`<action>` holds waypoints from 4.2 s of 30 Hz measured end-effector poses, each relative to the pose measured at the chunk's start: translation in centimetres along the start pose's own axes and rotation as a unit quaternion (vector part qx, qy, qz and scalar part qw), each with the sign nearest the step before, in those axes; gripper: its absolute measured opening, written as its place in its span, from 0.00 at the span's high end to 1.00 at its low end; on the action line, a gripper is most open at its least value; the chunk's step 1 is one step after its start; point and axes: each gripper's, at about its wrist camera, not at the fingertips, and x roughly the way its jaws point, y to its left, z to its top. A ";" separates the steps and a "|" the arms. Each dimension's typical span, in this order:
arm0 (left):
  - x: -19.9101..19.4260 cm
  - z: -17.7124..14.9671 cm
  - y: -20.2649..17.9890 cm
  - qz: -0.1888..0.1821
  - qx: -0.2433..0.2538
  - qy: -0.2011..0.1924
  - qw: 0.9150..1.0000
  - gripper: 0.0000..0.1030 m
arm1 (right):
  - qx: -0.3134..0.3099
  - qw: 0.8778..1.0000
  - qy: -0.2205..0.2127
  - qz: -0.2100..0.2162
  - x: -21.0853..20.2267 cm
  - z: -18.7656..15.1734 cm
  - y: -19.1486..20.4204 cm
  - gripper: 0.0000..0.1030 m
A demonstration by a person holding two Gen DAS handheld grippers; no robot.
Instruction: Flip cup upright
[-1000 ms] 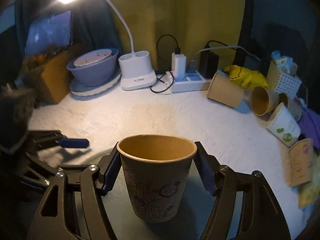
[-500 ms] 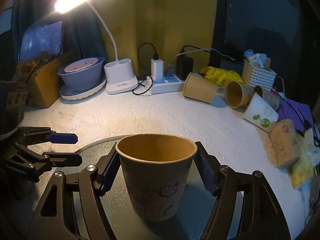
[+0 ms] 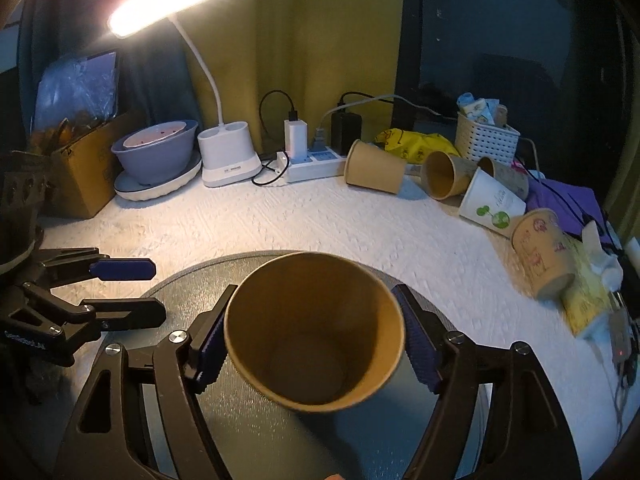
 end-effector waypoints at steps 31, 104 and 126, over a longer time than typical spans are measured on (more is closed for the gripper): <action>-4.7 -1.6 -8.0 0.036 0.138 -0.131 0.981 0.12 | 0.055 0.996 -0.040 -0.066 -10.7 -3.6 0.6 0.15; -11.3 -1.7 -9.0 0.013 0.118 -0.263 0.957 0.06 | 0.045 0.988 -0.107 -0.098 -15.9 -1.8 1.2 0.15; -10.9 -1.9 -8.8 0.010 0.122 -0.259 0.958 0.06 | 0.057 0.989 -0.097 -0.098 -15.3 -2.2 0.8 0.15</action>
